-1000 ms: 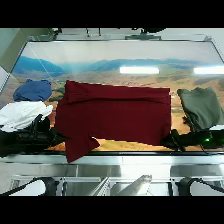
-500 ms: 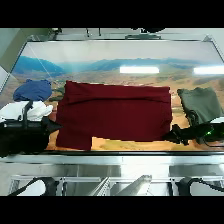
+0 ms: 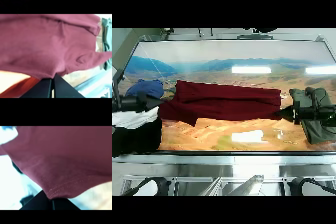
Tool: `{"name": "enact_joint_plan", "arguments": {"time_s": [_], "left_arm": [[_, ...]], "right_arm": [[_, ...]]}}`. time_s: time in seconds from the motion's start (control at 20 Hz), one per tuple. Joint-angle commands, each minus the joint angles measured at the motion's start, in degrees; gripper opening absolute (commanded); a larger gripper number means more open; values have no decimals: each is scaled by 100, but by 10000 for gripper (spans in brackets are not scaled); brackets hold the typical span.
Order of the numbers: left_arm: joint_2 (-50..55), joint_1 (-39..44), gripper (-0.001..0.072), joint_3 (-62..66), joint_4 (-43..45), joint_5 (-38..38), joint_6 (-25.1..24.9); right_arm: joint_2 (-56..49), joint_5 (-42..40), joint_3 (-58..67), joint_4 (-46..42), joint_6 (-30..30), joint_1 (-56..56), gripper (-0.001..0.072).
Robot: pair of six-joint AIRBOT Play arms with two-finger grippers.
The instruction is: Fold the shirts.
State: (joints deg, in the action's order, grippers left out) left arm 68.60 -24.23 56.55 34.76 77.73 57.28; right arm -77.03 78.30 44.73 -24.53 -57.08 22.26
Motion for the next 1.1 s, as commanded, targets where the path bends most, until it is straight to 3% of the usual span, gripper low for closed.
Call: {"name": "enact_joint_plan", "arguments": {"time_s": [0.0,0.2,0.35,0.65,0.9,0.95,1.0,1.05], "left_arm": [[894,693,25,1045,42,-393,-136],[2387,1217,24,2500,203,-894,-219],[3401,1259,24,3346,319,-933,-160],[4830,1255,22,4406,337,-693,-37],[5431,1255,14,5053,472,-339,184],[5469,1255,28,5139,470,-295,186],[5471,1255,187,5248,463,-267,245],[5469,1246,301,5425,466,-221,369]], "right_arm": [[-140,-850,223,363,42,-146,19],[-627,-1853,225,769,614,-254,19],[-1215,-2159,396,1226,1110,-251,19],[-2345,-2240,1419,1279,1250,-245,20],[-2573,-2251,1665,1283,1526,-245,21],[-2570,-2247,1700,1274,1606,-232,31],[-2564,-2227,1779,1231,1652,-192,145],[-2538,-2135,1902,1117,1646,-114,253]]}}
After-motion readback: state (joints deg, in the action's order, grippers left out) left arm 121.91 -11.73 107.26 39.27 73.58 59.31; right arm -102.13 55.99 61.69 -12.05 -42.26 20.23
